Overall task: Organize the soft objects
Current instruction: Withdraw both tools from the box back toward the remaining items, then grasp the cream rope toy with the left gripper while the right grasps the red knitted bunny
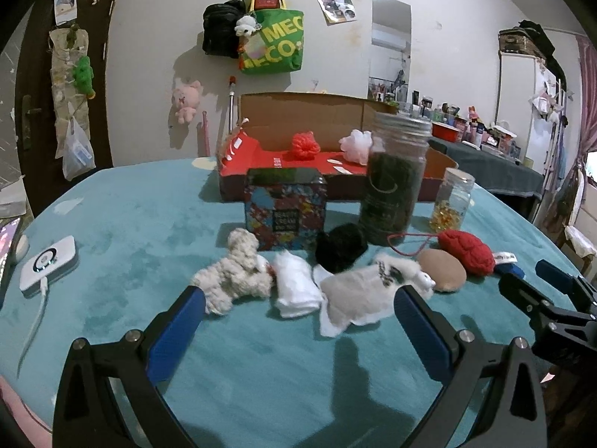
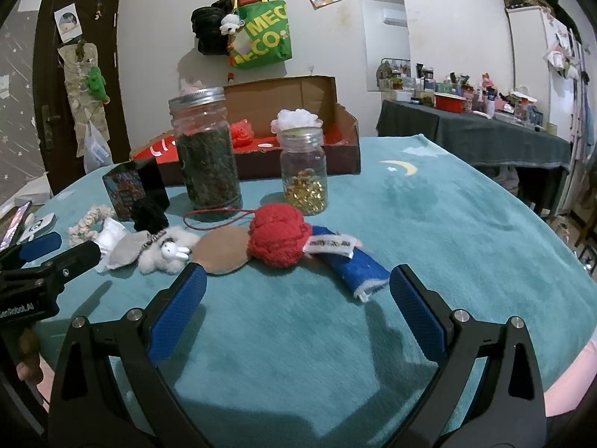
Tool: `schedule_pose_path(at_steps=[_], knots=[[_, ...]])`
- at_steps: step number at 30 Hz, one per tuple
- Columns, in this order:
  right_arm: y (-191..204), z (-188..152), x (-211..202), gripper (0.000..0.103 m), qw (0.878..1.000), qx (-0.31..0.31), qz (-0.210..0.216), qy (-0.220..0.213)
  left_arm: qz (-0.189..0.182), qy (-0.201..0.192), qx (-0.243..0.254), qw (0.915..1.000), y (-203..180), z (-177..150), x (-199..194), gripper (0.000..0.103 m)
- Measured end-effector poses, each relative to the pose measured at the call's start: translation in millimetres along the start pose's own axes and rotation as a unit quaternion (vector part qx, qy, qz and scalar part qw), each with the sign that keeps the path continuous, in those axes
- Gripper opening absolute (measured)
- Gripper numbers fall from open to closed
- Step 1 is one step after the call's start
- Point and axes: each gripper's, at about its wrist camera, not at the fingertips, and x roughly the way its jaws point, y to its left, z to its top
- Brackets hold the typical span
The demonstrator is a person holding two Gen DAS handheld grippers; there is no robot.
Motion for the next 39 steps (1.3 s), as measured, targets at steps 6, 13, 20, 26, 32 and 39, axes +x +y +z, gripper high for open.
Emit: schedule_pose_path(at_steps=[6,13,20,26,32,39], knots=[[4,14,0,0.1,1.0,-0.01,0.001,0.0,0.002,0.011,0.001,0.9999,11,15,3,0.103],[-3,31,9,0.1,1.0,-0.011,-0.002,0.021,0.01,0.028,0.005,0.9995,30,32,11,0.103],[-7,47,29,0.1,0.997,-0.029,0.013,0.064,0.004,0.064,0.005,0.9979,50,42,26,0.103],[-2,59,54,0.1,0.992,-0.039,0.043,0.112,0.0,0.096,0.014,0.9953,60,45,39,0.092],[5,66,72,0.1,0.986,-0.043,0.064,0.145,-0.012,0.127,0.023,0.9916,69,40,49,0.074],[7,58,93,0.06,0.976,-0.038,0.096,0.193,-0.102,0.157,0.007,0.9822,70,32,53,0.026]])
